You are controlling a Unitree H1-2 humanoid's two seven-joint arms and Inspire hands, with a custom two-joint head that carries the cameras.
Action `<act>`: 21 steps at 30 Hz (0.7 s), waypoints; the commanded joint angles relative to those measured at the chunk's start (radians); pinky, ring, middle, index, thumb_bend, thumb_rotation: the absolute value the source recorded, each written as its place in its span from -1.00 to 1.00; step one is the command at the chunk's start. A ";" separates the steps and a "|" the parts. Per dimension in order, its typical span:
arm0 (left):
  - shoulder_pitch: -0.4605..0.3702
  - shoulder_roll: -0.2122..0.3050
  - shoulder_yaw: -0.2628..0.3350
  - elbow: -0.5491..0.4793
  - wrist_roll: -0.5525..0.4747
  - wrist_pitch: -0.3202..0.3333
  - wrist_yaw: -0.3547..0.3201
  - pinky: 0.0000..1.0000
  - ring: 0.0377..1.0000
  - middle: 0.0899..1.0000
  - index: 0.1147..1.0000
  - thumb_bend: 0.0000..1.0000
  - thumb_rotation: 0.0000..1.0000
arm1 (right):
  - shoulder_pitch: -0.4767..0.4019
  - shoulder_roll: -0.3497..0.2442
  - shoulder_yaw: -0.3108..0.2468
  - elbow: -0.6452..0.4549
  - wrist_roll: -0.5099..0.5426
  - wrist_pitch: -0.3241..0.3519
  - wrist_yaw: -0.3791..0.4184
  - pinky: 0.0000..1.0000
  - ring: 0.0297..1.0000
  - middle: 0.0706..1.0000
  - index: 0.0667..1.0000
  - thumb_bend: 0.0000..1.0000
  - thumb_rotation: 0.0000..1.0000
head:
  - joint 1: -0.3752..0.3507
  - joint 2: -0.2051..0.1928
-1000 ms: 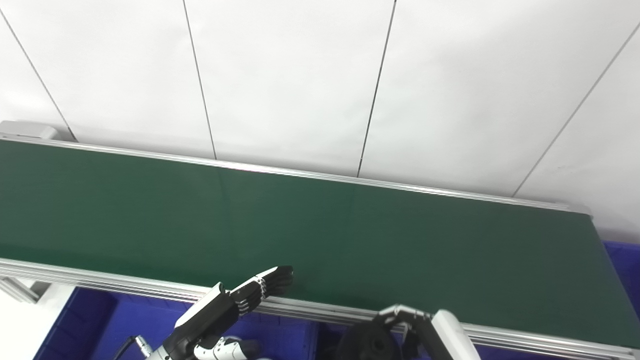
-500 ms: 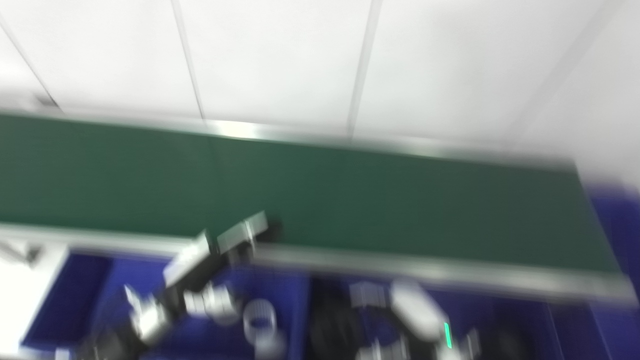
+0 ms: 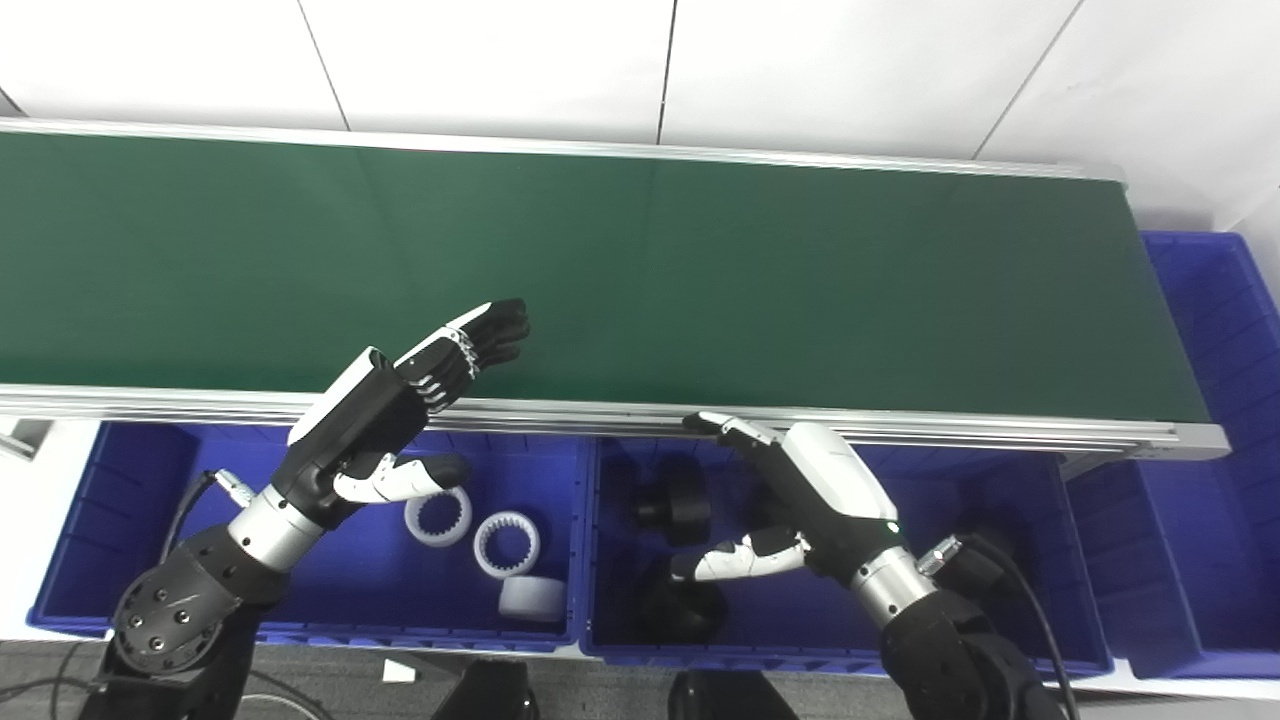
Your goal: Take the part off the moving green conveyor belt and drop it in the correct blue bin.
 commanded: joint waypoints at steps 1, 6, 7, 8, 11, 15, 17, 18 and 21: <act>-0.013 0.003 -0.001 -0.013 -0.004 -0.031 0.006 0.86 0.90 0.91 0.84 -0.05 0.13 | -0.007 0.010 -0.009 -0.038 0.017 -0.034 -0.043 0.47 0.59 0.64 0.67 0.43 -0.15 | 0.002 -0.001; -0.006 0.002 -0.007 -0.002 0.016 -0.048 0.007 0.85 0.90 0.90 0.84 -0.05 0.18 | 0.013 0.029 -0.021 -0.032 0.105 -0.107 -0.122 0.38 0.53 0.61 0.63 0.24 -0.13 | 0.025 -0.031; -0.002 0.003 -0.009 0.002 0.025 -0.053 0.008 0.85 0.90 0.90 0.84 -0.06 0.18 | 0.021 0.034 -0.023 -0.031 0.134 -0.129 -0.139 0.39 0.54 0.62 0.63 0.18 -0.08 | 0.025 -0.031; 0.003 0.002 -0.011 0.009 0.034 -0.064 0.008 0.85 0.90 0.90 0.85 -0.06 0.19 | 0.031 0.038 -0.025 -0.027 0.163 -0.153 -0.153 0.40 0.56 0.64 0.63 0.12 0.04 | 0.035 -0.063; 0.019 -0.005 -0.019 0.052 0.048 -0.120 0.004 0.86 0.90 0.89 0.86 -0.08 0.21 | 0.059 0.041 -0.020 -0.012 0.244 -0.234 -0.182 0.47 0.64 0.71 0.69 -0.02 0.42 | 0.044 -0.134; 0.039 -0.031 -0.014 0.118 0.072 -0.173 -0.012 0.82 0.86 0.87 0.85 -0.08 0.19 | 0.108 0.054 -0.005 0.013 0.318 -0.330 -0.207 0.61 0.75 0.82 0.79 -0.13 0.65 | 0.049 -0.222; 0.045 -0.040 -0.010 0.128 0.093 -0.175 -0.009 0.78 0.84 0.87 0.83 -0.06 0.13 | 0.118 0.065 0.002 0.030 0.320 -0.365 -0.223 0.67 0.81 0.87 0.82 -0.17 0.73 | 0.056 -0.232; 0.046 -0.042 -0.010 0.128 0.102 -0.175 -0.007 0.76 0.84 0.87 0.83 -0.06 0.10 | 0.119 0.070 0.004 0.039 0.318 -0.377 -0.228 0.69 0.83 0.89 0.83 -0.18 0.81 | 0.057 -0.232; 0.045 -0.050 -0.007 0.124 0.112 -0.174 -0.006 0.74 0.84 0.88 0.83 -0.07 0.08 | 0.118 0.078 0.011 0.061 0.318 -0.403 -0.233 0.70 0.85 0.92 0.85 -0.18 0.89 | 0.068 -0.226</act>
